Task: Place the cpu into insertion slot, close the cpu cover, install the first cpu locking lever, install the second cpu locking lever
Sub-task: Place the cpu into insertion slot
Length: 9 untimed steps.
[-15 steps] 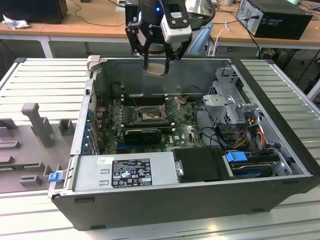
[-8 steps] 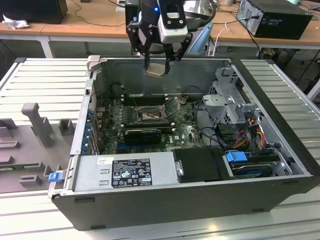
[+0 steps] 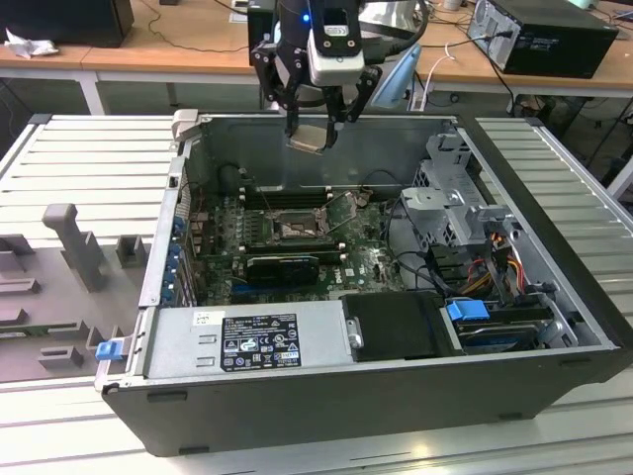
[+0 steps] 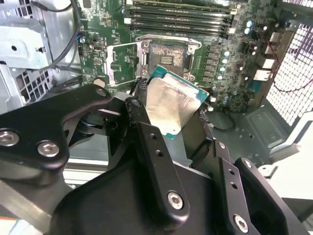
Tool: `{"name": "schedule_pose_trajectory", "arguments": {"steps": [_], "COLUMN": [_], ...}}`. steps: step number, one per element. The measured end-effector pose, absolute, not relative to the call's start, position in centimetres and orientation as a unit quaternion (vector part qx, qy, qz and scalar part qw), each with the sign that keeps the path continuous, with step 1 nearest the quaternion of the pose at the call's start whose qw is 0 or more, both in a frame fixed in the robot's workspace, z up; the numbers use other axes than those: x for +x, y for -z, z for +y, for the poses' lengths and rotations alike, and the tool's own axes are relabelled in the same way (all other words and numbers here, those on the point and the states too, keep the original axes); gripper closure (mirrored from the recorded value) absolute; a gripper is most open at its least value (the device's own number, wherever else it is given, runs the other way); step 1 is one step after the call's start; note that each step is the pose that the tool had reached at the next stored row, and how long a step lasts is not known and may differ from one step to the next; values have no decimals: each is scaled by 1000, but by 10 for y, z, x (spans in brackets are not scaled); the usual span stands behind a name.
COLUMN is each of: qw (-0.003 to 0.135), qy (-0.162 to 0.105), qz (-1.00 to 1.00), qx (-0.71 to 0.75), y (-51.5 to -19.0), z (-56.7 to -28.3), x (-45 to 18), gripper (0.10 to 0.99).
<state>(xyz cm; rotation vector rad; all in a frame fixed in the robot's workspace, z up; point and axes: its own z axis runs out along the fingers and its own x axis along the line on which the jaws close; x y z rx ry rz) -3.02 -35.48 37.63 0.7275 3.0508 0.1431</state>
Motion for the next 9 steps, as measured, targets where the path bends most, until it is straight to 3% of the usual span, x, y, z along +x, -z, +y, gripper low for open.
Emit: {"name": "schedule_pose_trajectory", "arguments": {"steps": [9], "qw": [3], "qy": [-45], "qz": [961], "qx": [273], "y": [-376], "z": [-355], "x": [-30], "gripper": [557]}}
